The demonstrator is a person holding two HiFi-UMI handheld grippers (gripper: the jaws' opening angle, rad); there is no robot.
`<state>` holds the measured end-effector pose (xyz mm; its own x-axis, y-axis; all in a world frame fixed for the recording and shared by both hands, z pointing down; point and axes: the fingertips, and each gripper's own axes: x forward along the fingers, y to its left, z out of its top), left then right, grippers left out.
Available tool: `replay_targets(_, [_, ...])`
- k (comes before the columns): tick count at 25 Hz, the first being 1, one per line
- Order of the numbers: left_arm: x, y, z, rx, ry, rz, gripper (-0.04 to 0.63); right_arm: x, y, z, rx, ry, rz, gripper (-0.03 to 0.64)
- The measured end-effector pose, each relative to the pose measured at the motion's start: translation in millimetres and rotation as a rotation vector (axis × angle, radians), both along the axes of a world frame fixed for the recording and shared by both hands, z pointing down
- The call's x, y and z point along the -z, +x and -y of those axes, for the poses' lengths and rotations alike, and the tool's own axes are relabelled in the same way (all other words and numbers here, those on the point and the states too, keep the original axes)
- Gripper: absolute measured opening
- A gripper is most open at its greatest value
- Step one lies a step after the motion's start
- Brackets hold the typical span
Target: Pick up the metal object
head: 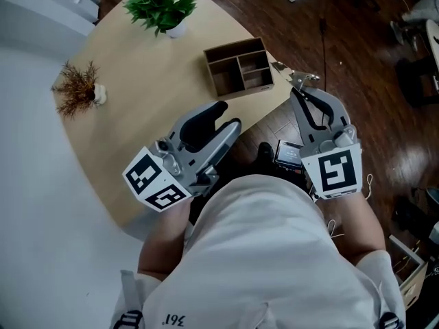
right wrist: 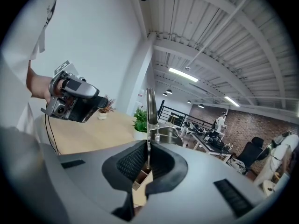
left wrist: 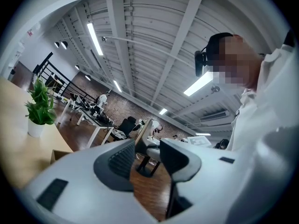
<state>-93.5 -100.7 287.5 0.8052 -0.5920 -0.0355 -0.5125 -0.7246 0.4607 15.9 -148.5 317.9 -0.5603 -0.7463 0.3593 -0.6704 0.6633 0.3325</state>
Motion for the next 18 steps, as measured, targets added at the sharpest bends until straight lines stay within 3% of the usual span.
replay_targets(9, [-4.2,-1.7,-13.7,0.002,-0.022,-0.003,0.149,6.8,21.1,-12.1,-0.038,-0.079,0.098,0.005])
replay_targets(18, [-11.3,-1.5,-22.5,-0.002,-0.051,0.009,0.149,3.9,41.9,-18.8,-0.061,-0.099,0.15,0.005])
